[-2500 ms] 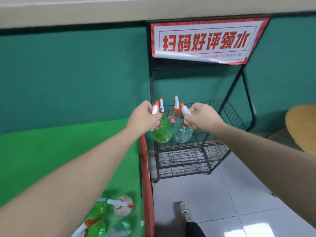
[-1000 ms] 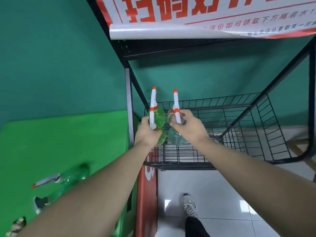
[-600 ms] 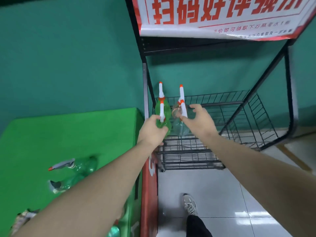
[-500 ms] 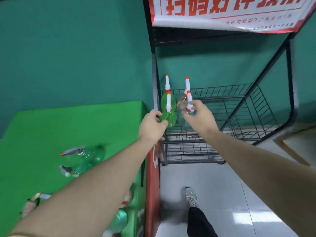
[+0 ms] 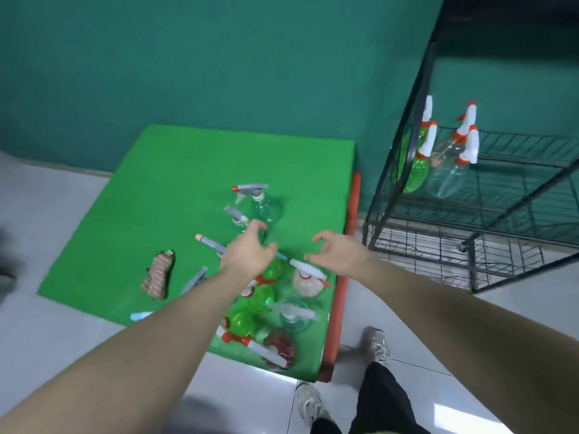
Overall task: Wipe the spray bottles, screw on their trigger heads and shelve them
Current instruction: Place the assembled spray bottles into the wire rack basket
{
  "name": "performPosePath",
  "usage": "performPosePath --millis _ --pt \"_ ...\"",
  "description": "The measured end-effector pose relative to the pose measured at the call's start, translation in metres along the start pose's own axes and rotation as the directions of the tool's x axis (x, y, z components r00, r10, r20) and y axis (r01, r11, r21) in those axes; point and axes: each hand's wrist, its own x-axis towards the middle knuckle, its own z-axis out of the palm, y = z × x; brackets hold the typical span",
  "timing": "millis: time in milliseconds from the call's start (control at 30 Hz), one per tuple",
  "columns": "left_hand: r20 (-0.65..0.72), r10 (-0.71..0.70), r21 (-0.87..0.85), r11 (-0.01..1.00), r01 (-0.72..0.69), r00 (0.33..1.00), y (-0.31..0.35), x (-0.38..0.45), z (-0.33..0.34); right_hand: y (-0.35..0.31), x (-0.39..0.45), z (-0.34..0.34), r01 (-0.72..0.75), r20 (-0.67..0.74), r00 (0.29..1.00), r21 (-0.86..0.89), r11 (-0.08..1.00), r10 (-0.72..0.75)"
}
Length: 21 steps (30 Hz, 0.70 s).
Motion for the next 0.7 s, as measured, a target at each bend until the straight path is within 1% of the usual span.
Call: performPosePath --millis 67,133,233,300,367,467,533,600,633,700 --pt "0.048 0.058 0.159 0.985 -0.065 0.997 -0.015 -0.004 0.0 -0.003 0.008 0.017 -0.007 0.028 1.0 -0.05 0.999 0.008" --pt "0.071 0.122 0.302 0.943 -0.138 0.99 -0.024 -0.001 0.002 -0.003 0.016 0.031 -0.026 0.062 0.998 -0.09 0.996 0.031" --pt "0.105 0.164 0.417 0.888 -0.193 0.981 -0.029 0.012 0.011 0.0 0.023 0.04 -0.02 0.081 0.996 -0.209 0.978 0.038" --pt "0.12 0.169 0.495 0.844 -0.207 0.978 -0.029 0.022 0.016 0.003 0.026 0.041 -0.01 0.062 0.998 -0.229 0.973 0.025" --pt "0.099 0.193 0.559 0.801 -0.215 0.976 -0.029 0.03 0.019 0.006 0.027 0.039 -0.002 0.041 0.999 -0.256 0.967 0.013" --pt "0.104 0.217 0.561 0.793 -0.238 0.971 -0.027 0.04 0.018 0.013 0.026 0.031 -0.024 0.003 1.0 -0.292 0.956 0.026" --pt "0.152 0.161 0.496 0.841 -0.216 0.975 -0.026 0.046 0.015 0.019 0.023 0.023 -0.05 -0.01 0.999 -0.268 0.962 0.049" --pt "0.199 0.069 0.406 0.902 -0.147 0.978 -0.024 0.049 0.013 0.025 0.019 0.015 -0.076 -0.027 0.997 -0.219 0.973 0.072" --pt "0.205 0.05 0.371 0.92 -0.125 0.977 -0.022 0.05 0.012 0.028 0.016 0.011 -0.085 -0.036 0.996 -0.204 0.975 0.079" --pt "0.182 0.073 0.308 0.943 -0.128 0.981 -0.015 0.052 0.009 0.032 0.01 0.001 -0.086 -0.057 0.996 -0.232 0.969 0.075"
